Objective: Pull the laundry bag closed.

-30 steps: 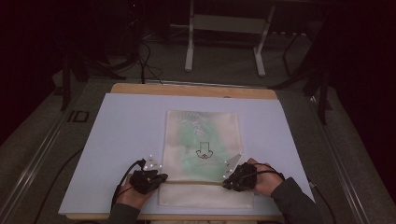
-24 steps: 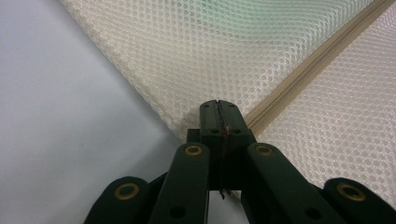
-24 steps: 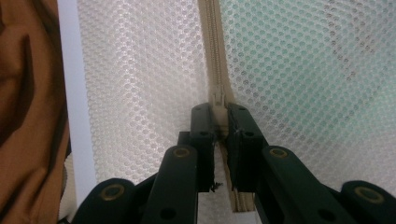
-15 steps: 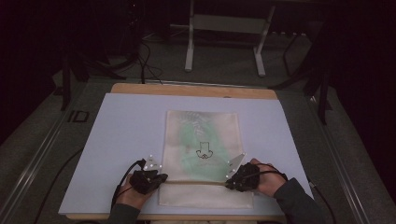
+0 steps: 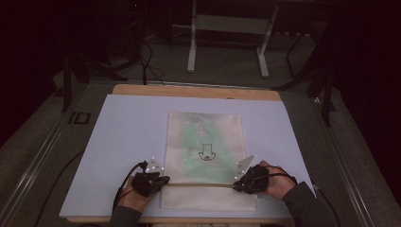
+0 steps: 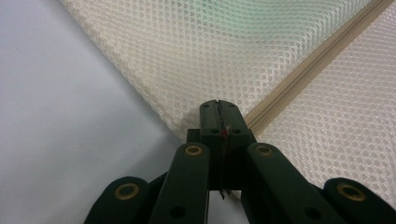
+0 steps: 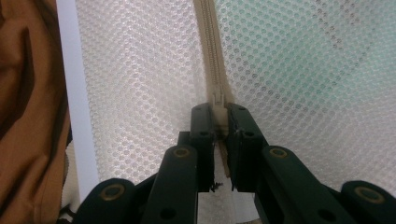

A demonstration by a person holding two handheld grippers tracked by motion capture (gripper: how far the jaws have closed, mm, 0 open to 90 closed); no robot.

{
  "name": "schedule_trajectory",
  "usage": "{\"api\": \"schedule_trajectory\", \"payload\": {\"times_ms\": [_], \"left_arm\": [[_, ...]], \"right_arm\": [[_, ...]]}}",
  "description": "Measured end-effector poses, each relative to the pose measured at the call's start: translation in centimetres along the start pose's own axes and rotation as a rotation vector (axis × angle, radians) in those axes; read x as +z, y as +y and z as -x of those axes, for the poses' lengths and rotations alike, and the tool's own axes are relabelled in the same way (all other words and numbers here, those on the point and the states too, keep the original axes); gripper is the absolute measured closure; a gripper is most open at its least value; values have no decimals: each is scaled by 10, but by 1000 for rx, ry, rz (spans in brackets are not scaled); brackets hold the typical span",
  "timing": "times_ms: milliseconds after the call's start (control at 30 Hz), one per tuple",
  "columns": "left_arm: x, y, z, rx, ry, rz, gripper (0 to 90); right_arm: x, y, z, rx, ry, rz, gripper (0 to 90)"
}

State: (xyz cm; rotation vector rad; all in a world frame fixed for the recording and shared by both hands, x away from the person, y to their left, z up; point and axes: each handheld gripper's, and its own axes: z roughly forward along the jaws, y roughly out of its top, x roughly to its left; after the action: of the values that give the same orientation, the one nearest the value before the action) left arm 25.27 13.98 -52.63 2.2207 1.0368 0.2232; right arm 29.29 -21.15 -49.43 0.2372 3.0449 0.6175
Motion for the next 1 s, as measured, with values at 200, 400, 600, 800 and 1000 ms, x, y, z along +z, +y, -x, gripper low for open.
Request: {"api": "schedule_trajectory", "payload": {"times_ms": [200, 400, 600, 800, 1000], "left_arm": [[0, 0, 0, 1, 0, 0, 892], [0, 0, 0, 0, 0, 0, 892], [0, 0, 0, 0, 0, 0, 892], [0, 0, 0, 1, 1, -1, 892], [0, 0, 0, 1, -1, 0, 892]], "right_arm": [[-1, -5, 1, 9, -4, -3, 822], [-5, -11, 2, 22, -3, 10, 822], [-5, -13, 2, 21, -6, 6, 822], [-9, -17, 3, 36, -5, 20, 822], [-13, -23, 4, 47, -12, 9, 822]]}}
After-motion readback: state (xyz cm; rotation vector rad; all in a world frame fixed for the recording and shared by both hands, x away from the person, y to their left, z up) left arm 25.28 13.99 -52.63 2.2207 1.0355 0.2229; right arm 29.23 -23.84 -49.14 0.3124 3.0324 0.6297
